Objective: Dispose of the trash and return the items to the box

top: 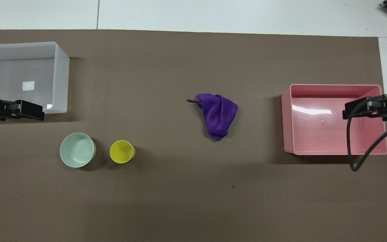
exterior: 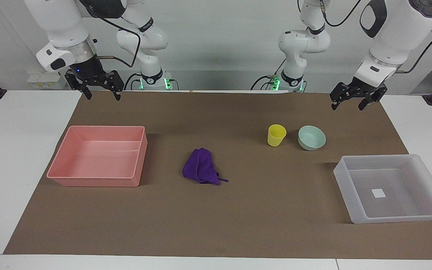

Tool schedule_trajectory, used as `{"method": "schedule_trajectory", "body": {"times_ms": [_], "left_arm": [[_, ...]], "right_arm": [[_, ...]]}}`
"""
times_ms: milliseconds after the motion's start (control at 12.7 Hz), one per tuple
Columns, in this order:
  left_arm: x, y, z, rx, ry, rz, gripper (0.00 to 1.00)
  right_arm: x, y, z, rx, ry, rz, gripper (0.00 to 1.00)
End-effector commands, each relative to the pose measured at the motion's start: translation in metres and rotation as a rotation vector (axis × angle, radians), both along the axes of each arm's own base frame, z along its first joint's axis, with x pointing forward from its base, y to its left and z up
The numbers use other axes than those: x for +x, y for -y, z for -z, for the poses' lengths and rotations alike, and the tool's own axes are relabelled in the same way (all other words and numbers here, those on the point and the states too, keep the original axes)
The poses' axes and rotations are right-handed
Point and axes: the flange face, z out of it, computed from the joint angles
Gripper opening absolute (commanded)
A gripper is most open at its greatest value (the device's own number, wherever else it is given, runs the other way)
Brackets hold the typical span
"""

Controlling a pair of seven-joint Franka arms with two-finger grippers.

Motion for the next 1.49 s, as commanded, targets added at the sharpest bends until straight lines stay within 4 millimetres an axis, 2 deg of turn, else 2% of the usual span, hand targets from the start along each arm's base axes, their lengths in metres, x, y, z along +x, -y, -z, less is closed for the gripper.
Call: {"method": "schedule_trajectory", "body": {"times_ms": [0, 314, 471, 550, 629, 864, 943, 1021, 1179, 1257, 1336, 1414], "left_arm": [[0.001, -0.004, -0.003, 0.006, -0.011, 0.01, 1.0], [0.001, -0.011, -0.004, 0.003, -0.014, -0.003, 1.0], [-0.002, -0.025, 0.011, -0.003, -0.074, -0.041, 1.0], [-0.002, -0.041, 0.024, -0.023, -0.112, -0.07, 1.0], [-0.004, -0.044, 0.038, -0.026, -0.15, -0.07, 1.0], [-0.022, -0.051, 0.119, -0.034, -0.231, -0.072, 1.0], [-0.029, -0.053, 0.146, -0.034, -0.243, -0.079, 1.0], [-0.034, -0.052, 0.167, -0.034, -0.229, -0.082, 1.0], [-0.041, -0.049, 0.209, -0.054, -0.171, -0.091, 1.0], [-0.045, -0.049, 0.23, -0.058, -0.146, -0.076, 1.0], [-0.049, -0.052, 0.246, -0.058, -0.127, -0.058, 1.0], [-0.05, -0.054, 0.256, -0.064, -0.117, -0.05, 1.0]], "right_arm": [[-0.002, 0.001, -0.001, -0.008, -0.01, -0.009, 1.0], [-0.002, 0.001, -0.001, -0.005, -0.01, -0.005, 1.0], [-0.006, -0.001, 0.007, -0.006, -0.019, -0.003, 1.0], [-0.009, -0.002, 0.011, -0.003, -0.004, -0.012, 1.0], [-0.007, -0.002, 0.011, 0.005, 0.01, -0.017, 1.0], [-0.008, -0.013, 0.023, 0.006, 0.048, -0.039, 1.0], [-0.006, -0.035, 0.03, 0.009, 0.07, -0.075, 1.0], [-0.003, -0.046, 0.036, 0.01, 0.074, -0.091, 1.0], [0.005, -0.056, 0.047, 0.017, 0.079, -0.103, 1.0], [0.011, -0.076, 0.058, 0.024, 0.084, -0.128, 1.0], [0.02, -0.091, 0.081, 0.028, 0.083, -0.136, 1.0], [0.026, -0.116, 0.1, 0.033, 0.105, -0.134, 1.0]]}}
